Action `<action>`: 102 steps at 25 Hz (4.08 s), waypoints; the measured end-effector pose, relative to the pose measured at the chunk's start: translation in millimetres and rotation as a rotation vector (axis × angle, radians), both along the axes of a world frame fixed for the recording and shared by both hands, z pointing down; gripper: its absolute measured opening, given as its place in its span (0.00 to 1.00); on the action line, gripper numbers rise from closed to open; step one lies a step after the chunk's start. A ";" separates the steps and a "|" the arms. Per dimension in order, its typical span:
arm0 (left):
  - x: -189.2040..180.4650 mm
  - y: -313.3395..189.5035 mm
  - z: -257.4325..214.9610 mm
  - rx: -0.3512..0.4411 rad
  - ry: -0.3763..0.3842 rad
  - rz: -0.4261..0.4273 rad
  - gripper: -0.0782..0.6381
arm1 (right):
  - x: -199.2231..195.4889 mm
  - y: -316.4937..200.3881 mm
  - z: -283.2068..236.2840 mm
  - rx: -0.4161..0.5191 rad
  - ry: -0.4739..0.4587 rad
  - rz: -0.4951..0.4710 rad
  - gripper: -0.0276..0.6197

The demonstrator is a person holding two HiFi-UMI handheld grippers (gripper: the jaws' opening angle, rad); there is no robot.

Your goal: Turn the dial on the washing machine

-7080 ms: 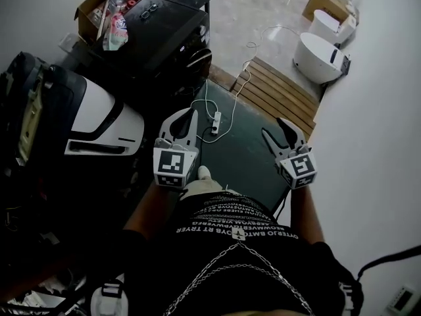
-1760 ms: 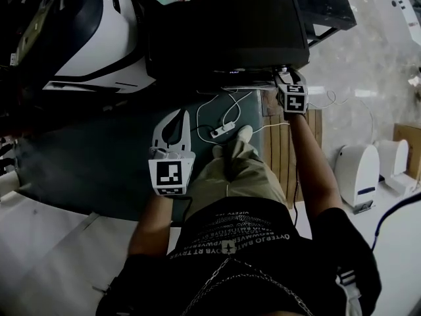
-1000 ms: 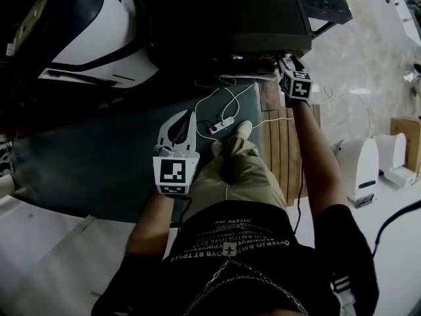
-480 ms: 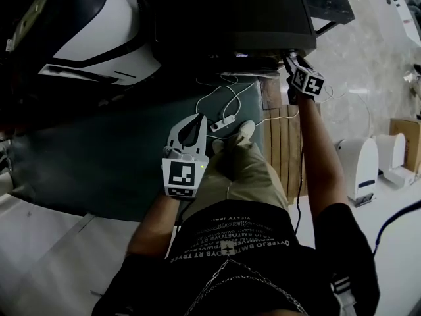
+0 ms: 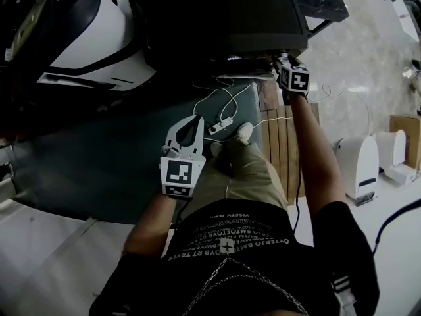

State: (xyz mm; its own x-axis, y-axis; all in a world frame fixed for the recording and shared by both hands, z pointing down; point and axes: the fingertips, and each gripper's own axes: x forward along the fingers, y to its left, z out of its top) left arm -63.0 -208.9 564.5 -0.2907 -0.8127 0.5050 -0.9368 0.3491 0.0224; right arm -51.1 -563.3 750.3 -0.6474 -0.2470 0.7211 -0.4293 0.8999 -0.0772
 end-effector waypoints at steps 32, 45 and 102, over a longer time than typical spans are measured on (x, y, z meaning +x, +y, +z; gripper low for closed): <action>7.8 12.7 -15.6 -0.014 -0.030 -0.078 0.12 | -1.8 3.5 -19.4 0.130 0.030 -0.067 0.37; -11.2 47.0 -25.9 -0.023 -0.040 -0.105 0.12 | 4.4 1.4 -11.4 -0.126 -0.062 -0.006 0.40; -86.7 -24.7 -124.8 0.095 -0.182 -0.143 0.12 | 36.6 79.9 -231.3 0.202 -0.455 -0.168 0.04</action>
